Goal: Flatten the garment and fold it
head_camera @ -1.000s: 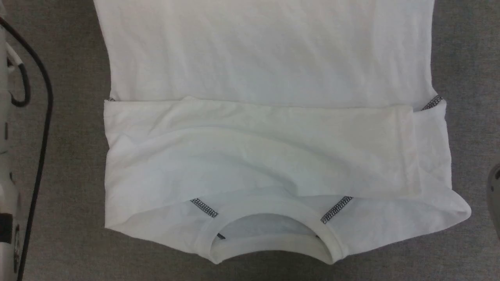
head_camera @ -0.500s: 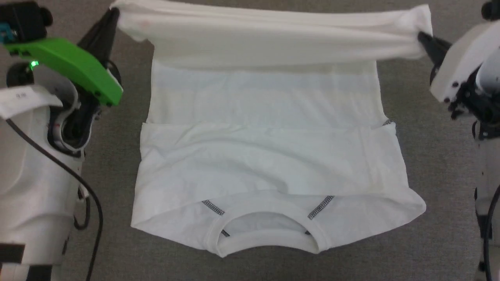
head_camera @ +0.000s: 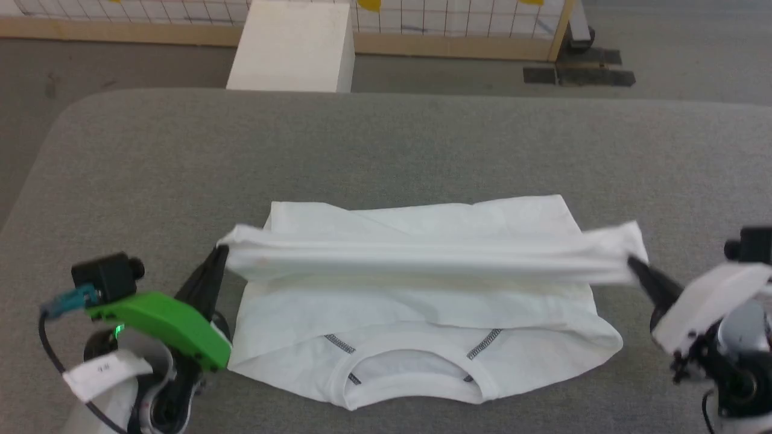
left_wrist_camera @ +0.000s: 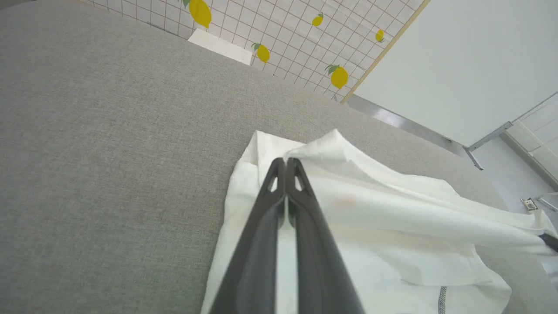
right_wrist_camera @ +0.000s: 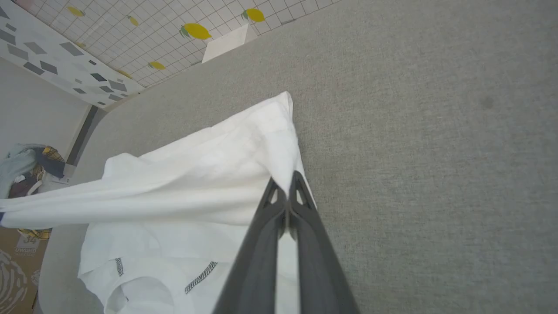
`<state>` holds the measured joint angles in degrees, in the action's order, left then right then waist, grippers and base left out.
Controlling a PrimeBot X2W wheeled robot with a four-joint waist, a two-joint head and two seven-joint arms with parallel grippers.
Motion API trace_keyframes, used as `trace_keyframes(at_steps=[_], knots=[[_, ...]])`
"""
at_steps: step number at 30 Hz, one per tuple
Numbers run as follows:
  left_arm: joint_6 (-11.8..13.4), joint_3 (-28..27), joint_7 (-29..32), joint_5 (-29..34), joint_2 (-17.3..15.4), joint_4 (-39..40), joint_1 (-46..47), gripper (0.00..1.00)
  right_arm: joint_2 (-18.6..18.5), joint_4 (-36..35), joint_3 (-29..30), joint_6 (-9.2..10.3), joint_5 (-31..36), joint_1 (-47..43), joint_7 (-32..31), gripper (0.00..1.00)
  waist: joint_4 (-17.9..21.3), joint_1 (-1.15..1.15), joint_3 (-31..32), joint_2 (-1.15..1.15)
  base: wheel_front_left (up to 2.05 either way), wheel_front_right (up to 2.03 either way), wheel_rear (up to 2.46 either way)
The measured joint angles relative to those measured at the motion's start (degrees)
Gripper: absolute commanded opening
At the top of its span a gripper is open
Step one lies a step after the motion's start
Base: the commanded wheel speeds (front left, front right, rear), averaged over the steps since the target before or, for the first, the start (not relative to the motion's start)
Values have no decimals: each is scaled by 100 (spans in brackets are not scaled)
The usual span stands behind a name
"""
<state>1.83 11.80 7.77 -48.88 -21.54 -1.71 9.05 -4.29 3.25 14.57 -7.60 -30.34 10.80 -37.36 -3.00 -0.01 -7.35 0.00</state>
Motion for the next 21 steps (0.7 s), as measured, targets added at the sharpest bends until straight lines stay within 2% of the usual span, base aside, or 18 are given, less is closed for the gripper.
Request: trace_keyframes(at_steps=[8, 16, 21], knots=[[349, -13, -98, -132, 190, 29, -975, 0, 155, -149, 54, 0, -49, -999, 18, 0, -109, 0, 205, 0, 0, 0, 0], [653, 246, 197, -9, 200, -482, -1177, 0, 158, 43, -153, 0, 77, -1339, 64, 0, -133, 0, 195, 0, 0, 0, 0], [757, 400, 431, 38, 235, -844, -1168, 0, 157, 178, -322, 1, 431, -1428, 2, 0, -126, 0, 206, 0, 0, 0, 0]])
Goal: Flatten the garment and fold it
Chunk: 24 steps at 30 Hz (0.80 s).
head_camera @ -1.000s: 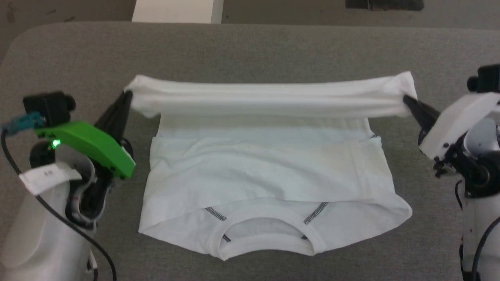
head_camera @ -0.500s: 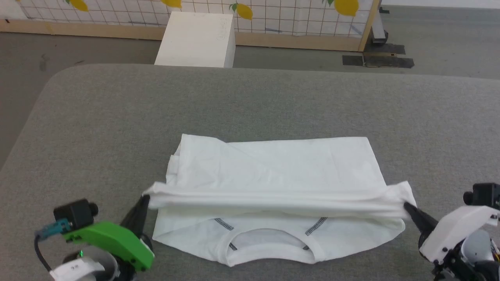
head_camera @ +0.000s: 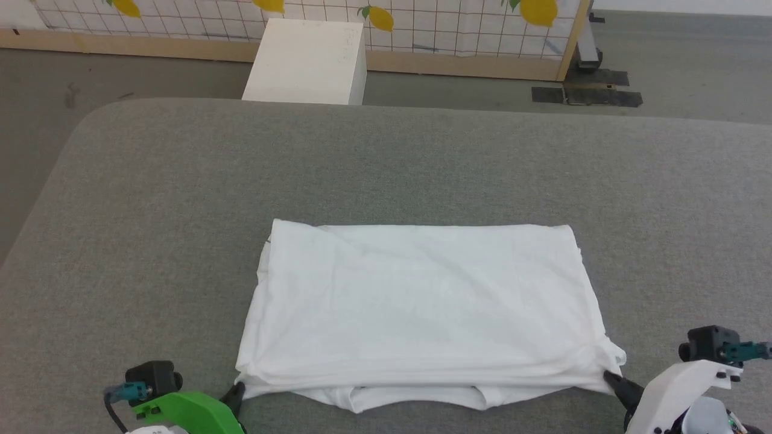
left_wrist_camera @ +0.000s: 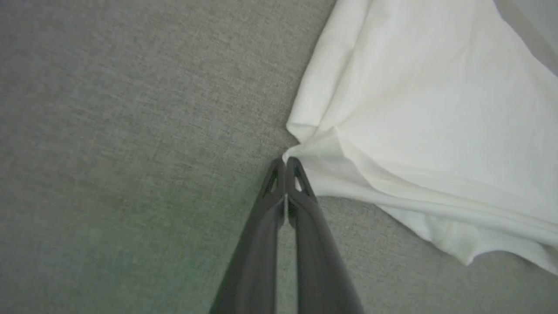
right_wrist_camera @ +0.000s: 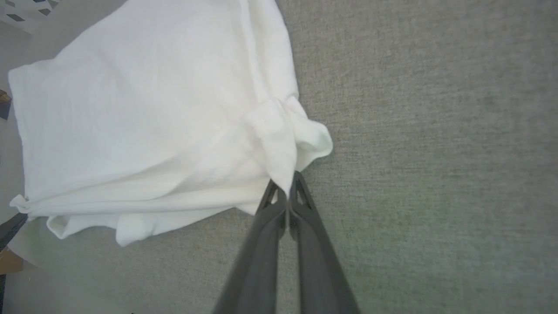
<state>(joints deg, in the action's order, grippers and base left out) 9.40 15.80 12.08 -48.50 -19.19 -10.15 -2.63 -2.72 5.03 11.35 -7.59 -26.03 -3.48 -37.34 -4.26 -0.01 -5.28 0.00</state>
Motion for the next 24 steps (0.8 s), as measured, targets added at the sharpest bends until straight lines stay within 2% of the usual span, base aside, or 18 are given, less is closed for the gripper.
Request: trace_keyframes(at_steps=[1, 2, 3, 9, 14, 16, 19, 24], knots=[[3, -2, 36, -26, 24, -45, 5, 0, 1, 18, -4, 0, 26, -9, -1, 0, 2, 0, -4, 0, 0, 0, 0], [11, 0, 65, -35, 38, -69, 8, 42, -1, 33, -3, -1, 33, -9, -2, 25, 6, 0, -3, 0, 0, 0, 0], [32, -5, 78, -35, 51, -79, 12, 100, -1, 44, -11, 0, 36, -9, -19, 100, 13, 0, 4, 0, 0, 0, 0], [201, -140, 254, -118, -55, 5, 8, 100, -9, -252, 79, 2, -11, -71, -186, 100, 34, 0, 73, 0, 0, 0, 0], [541, -508, 104, -98, -348, 471, -34, 100, -10, -985, 387, 2, -510, -131, -454, 100, 60, 0, 178, 0, 0, 0, 0], [639, -677, -171, 47, -434, 739, -24, 100, -10, -1296, 487, 2, -412, -99, -619, 100, 67, 0, 208, 0, 0, 0, 0], [648, -843, -877, 425, -555, 1094, 54, 100, -73, -1522, 539, 2, -137, 198, -866, 100, 89, 0, 225, 0, 0, 0, 0], [526, -829, -2250, 1228, -581, 1295, 406, 100, -164, -1257, 292, 2, 437, 896, -1202, 100, 93, 0, 151, 0, 0, 0, 0]])
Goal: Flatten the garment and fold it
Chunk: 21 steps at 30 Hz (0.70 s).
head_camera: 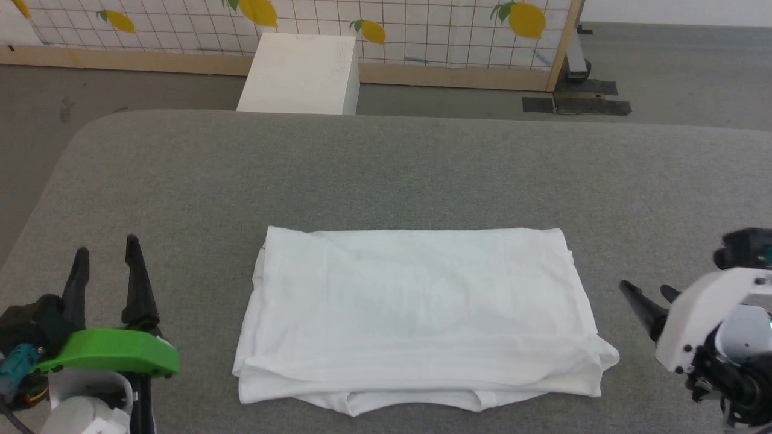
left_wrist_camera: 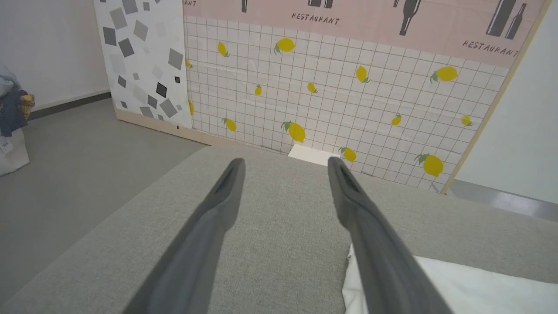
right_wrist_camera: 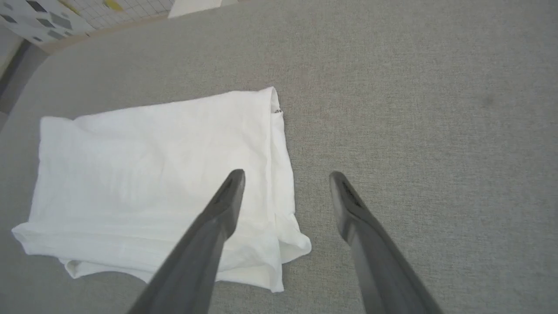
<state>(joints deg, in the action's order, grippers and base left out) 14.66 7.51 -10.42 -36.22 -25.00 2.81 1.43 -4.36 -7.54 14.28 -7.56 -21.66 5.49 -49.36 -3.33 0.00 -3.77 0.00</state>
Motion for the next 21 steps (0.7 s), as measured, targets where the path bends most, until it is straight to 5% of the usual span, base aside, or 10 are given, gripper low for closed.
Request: trace_keyframes(at_steps=[5, 9, 19, 20, 21], knots=[[-259, 158, -408, 995, 124, 43, 329, 100, -80, 858, -479, 0, 679, 633, -73, 100, -33, 0, -197, 0, 0, 0, 0], [-477, 4, -431, 1684, 538, 431, 443, 100, -98, 1525, -821, 0, 1050, 957, -55, 100, -91, 0, -390, 0, 0, 0, 0], [-1128, -341, -434, 2191, 1157, 305, 430, 100, -212, 2730, -1389, 0, 1496, 1513, 48, 100, -187, 1, -832, 0, 0, 0, 0], [-1188, -376, -434, 2235, 1209, 277, 430, 100, -214, 2795, -1389, 1, 1440, 1571, 11, 96, -192, 0, -851, 0, 0, 0, 0], [-1233, -412, -435, 2302, 1262, 256, 430, 100, -212, 2835, -1404, 0, 1393, 1614, -12, 55, -192, 0, -860, 0, 0, 0, 0]])
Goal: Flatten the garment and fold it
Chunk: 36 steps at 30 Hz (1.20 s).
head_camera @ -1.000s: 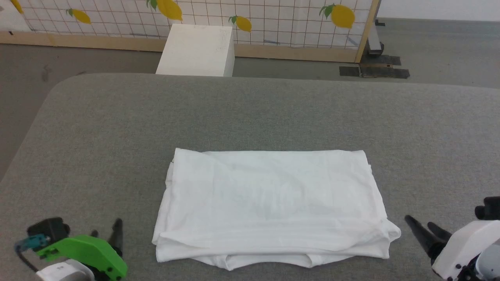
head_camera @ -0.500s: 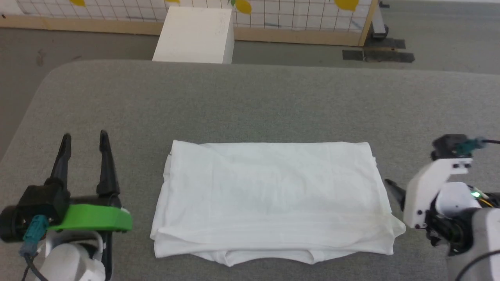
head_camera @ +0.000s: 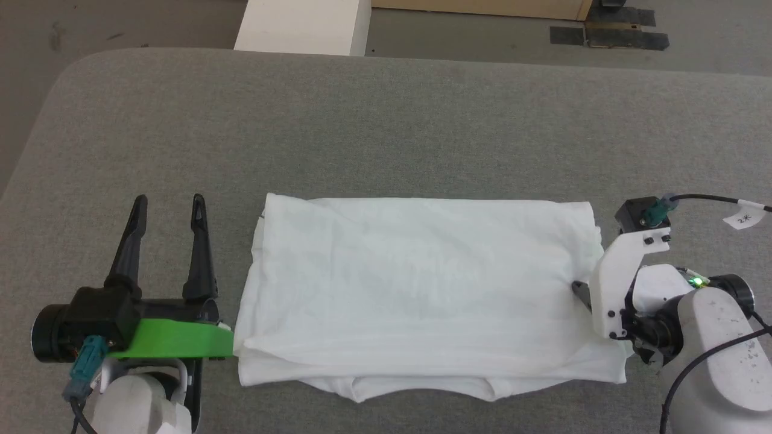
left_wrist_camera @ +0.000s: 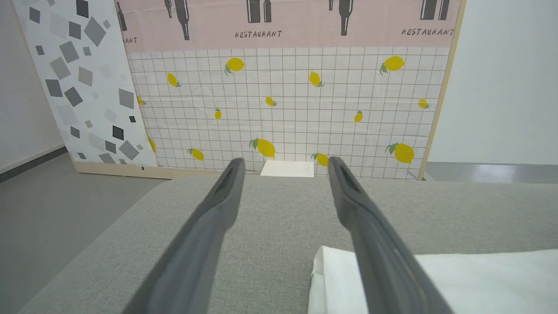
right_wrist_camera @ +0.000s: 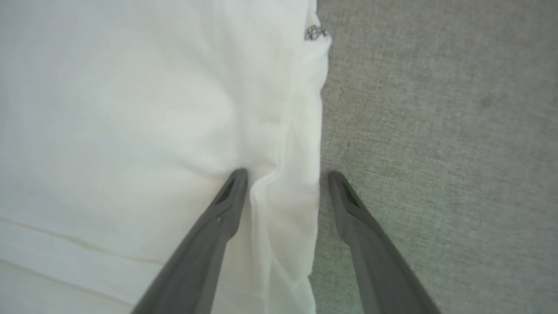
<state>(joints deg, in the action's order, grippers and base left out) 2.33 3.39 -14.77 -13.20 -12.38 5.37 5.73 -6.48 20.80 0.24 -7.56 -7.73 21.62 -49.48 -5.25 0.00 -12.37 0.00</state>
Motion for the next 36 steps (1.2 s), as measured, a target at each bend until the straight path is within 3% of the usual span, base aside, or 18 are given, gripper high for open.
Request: trace_keyframes(at_steps=[1, 5, 9, 14, 20, 25, 31, 36], knots=[[-36, -30, -1, 41, 34, -9, 0, 100, -2, 15, -3, 0, -58, 29, 3, 0, 5, 0, -2, 0, 0, 0, 0], [-198, -162, -1, 129, 185, -86, -1, 100, -46, 35, 132, -2, -396, 55, 96, 0, 47, 0, 42, 0, 0, 0, 0], [-288, -356, -2, 176, 313, -105, -12, 100, -337, -63, 209, -5, -449, -82, 100, 0, 113, 0, 104, 0, 0, 0, 0], [-408, -523, -2, 318, 466, -92, -47, 100, -950, -148, 951, -4, -413, -325, -140, 0, 207, 0, 146, 0, 0, 0, 0], [-552, -636, -2, 417, 563, -126, -48, 100, -1088, -312, 1435, -4, -119, -408, -334, 0, 233, 0, 152, 0, 0, 0, 0], [-623, -724, -2, 468, 651, -152, -105, 100, -1134, -870, 1006, -3, -127, -430, -701, 0, 241, 0, 254, 0, 0, 0, 0], [-683, -809, -2, 515, 717, -155, -252, 100, -1519, -2160, 52, -2, -787, -648, -1348, 0, 220, 0, 420, 0, 0, 0, 0], [-690, -829, -2, 517, 767, -148, -294, 100, -1588, -2960, -546, -2, -1238, -672, -1712, 0, 151, 0, 477, 0, 0, 0, 0]])
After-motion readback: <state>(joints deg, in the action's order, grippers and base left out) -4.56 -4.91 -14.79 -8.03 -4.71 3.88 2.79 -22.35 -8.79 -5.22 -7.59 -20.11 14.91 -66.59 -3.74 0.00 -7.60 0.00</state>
